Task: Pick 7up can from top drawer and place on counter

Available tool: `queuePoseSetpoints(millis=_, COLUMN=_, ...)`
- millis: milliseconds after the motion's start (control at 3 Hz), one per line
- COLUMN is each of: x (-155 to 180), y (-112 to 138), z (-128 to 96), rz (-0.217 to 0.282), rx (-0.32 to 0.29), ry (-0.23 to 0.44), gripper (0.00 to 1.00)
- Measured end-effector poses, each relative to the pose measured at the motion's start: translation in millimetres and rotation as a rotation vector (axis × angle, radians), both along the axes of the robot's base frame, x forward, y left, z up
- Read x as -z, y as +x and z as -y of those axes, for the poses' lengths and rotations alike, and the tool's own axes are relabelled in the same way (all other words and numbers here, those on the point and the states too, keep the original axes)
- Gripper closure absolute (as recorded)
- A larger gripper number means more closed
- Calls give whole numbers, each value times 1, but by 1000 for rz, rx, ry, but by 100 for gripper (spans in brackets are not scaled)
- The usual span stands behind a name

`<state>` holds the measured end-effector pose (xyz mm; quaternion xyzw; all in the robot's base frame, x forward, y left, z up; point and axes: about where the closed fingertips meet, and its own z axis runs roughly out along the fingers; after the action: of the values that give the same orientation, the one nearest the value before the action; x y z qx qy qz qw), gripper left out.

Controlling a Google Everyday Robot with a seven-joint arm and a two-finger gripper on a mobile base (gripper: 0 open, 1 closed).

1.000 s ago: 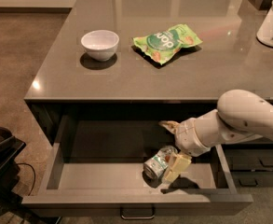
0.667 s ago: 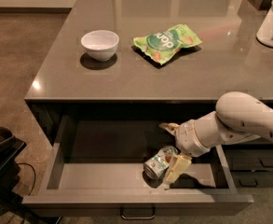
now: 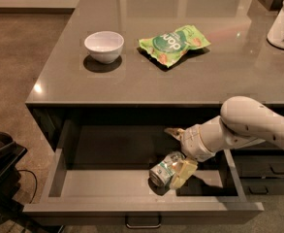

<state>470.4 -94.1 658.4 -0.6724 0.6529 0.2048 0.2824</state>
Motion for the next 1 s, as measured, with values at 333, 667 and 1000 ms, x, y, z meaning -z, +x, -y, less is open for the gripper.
queuePoseSetpoints(millis=333, x=10, y=0, z=-2, rz=8, rx=-3, ry=9, gripper=0)
queuePoseSetpoints(millis=667, x=24, y=-3, z=-2, rz=1, rx=5, ry=27, gripper=0)
queuePoseSetpoints(millis=1000, x=33, y=-5, z=-4, rz=-2, rx=9, ry=39, gripper=0)
